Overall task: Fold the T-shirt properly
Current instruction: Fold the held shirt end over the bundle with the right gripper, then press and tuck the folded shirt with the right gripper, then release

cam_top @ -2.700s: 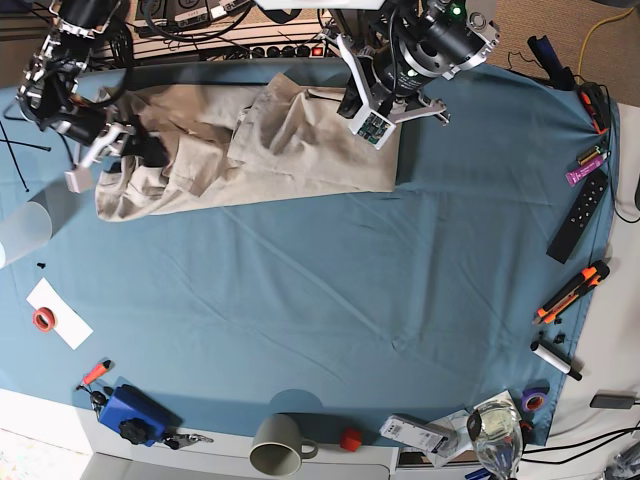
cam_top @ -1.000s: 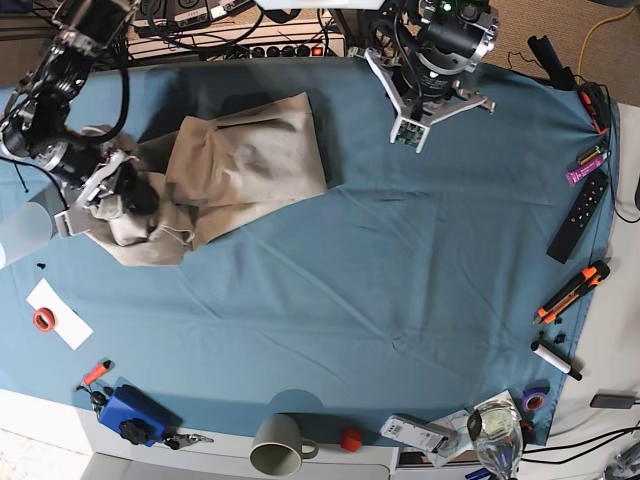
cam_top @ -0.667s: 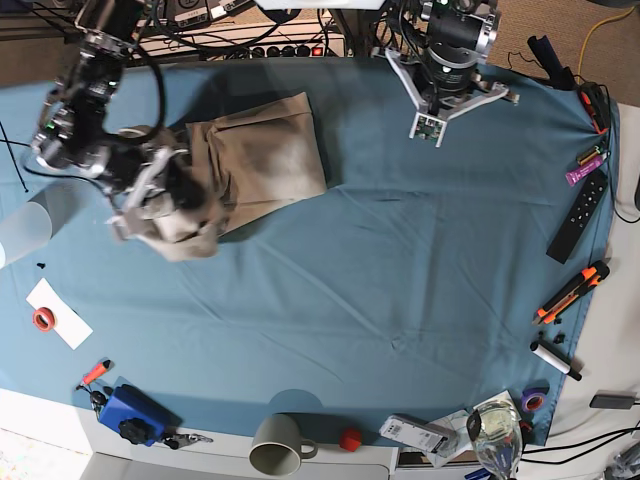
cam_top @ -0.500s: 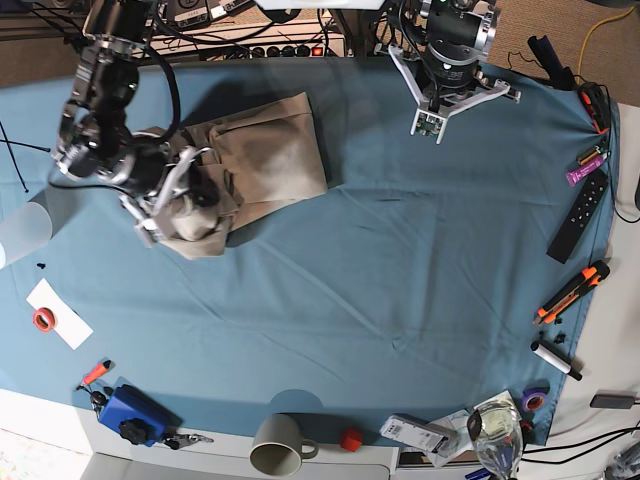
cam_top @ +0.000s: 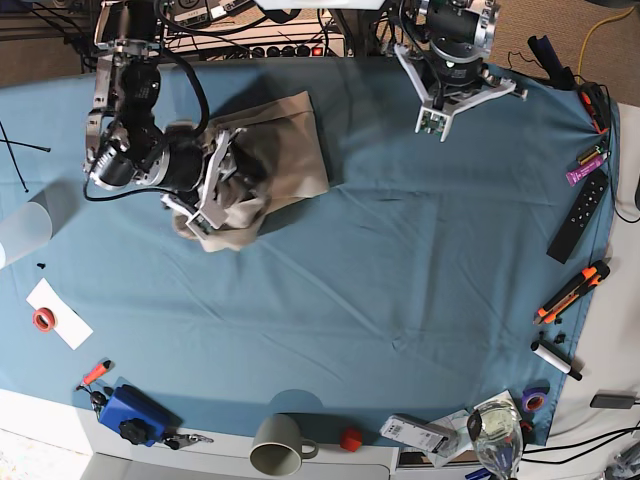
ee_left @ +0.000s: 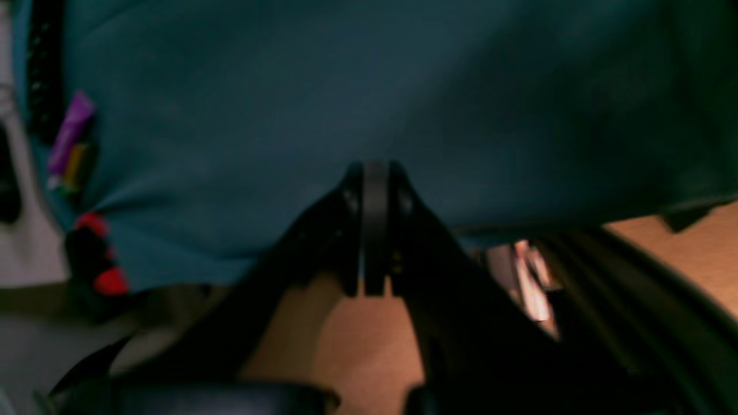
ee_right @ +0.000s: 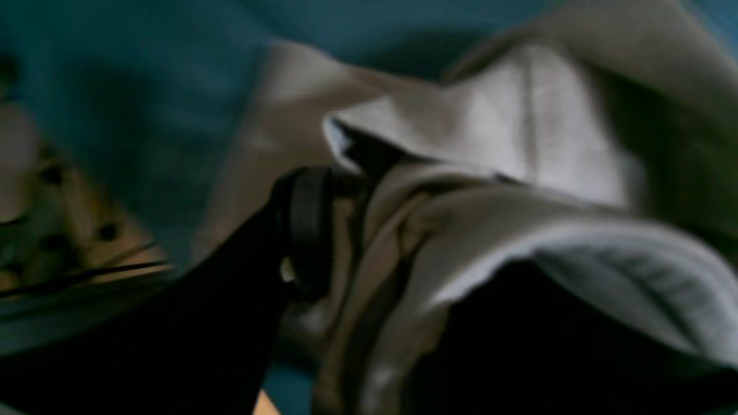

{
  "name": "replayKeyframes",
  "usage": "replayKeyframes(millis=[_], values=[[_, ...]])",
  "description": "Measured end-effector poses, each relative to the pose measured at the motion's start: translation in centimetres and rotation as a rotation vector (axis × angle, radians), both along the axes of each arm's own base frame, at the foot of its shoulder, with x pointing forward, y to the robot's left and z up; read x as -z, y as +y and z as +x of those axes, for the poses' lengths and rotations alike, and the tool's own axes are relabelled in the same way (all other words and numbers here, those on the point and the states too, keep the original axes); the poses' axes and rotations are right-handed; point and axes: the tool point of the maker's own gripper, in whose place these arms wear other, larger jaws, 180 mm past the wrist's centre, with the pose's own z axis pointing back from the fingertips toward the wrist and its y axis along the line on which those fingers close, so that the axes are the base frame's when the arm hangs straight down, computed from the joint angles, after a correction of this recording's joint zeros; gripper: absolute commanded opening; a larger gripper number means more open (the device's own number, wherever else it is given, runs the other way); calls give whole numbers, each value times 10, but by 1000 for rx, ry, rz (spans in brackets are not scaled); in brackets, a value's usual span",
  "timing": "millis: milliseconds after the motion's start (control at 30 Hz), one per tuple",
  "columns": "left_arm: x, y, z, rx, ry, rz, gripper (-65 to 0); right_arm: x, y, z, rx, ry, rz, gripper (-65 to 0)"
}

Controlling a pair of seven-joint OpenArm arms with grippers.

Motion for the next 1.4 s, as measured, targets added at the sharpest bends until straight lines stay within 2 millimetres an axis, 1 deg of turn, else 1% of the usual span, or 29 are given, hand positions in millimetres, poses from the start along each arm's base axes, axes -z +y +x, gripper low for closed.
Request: replayKeyframes(millis=[67,133,333,433,533,600,700,767,900,967,1000,1067,1133,1200,1267,1333,1400], values=[[0,3,-1,-19,-3,6,-650,-19,7,4,-16,-70,11,-425],[-2,6,0,-22,-10,28,-650,-29,9,6,-26,-108,10,-425],[0,10,-6,-41,0,43,-650,-30,10,5,-29,-112,9,-425],[-1,14,-5,-44,-7,67,-650,-30,10,5,-30,-111,11,-425],[-2,16,-5,-45,-9,75,-650,-37,18,1,-49,-113,62,-425],[-2,16,-5,-45,-8,75,-650,-47,24,-1,-72,-136,94,-425],[-2,16,-5,-45,-8,75,-650,-72,36,-6,-109,-194,170,-425],[-2,16,-6,-46,-6,76,-650,-78,34,-5,-102,-221,164,-425],[-2,23,-9,-78,-7,103,-650,-83,20,3,-42,-247,149,-425],[-4,26,-9,-83,-14,121,-650,-88,7,14,43,-283,154,-425],[-4,26,-9,-87,-16,121,-650,-92,-3,21,96,-310,152,-425],[-4,26,-9,-90,-16,119,-650,-101,-28,35,214,-374,139,-425],[-4,26,-9,-91,-17,120,-650,-103,-54,43,307,-413,86,-425],[-4,26,-9,-91,-16,119,-650,-97,-72,46,362,-417,11,-425],[-4,27,-9,-91,-17,120,-650,-85,-80,49,387,-386,-15,-425],[-4,27,-9,-91,-18,121,-650,-64,-83,49,401,-313,0,-425],[-4,27,-9,-91,-17,120,-650,-37,-88,45,412,-212,-10,-425]])
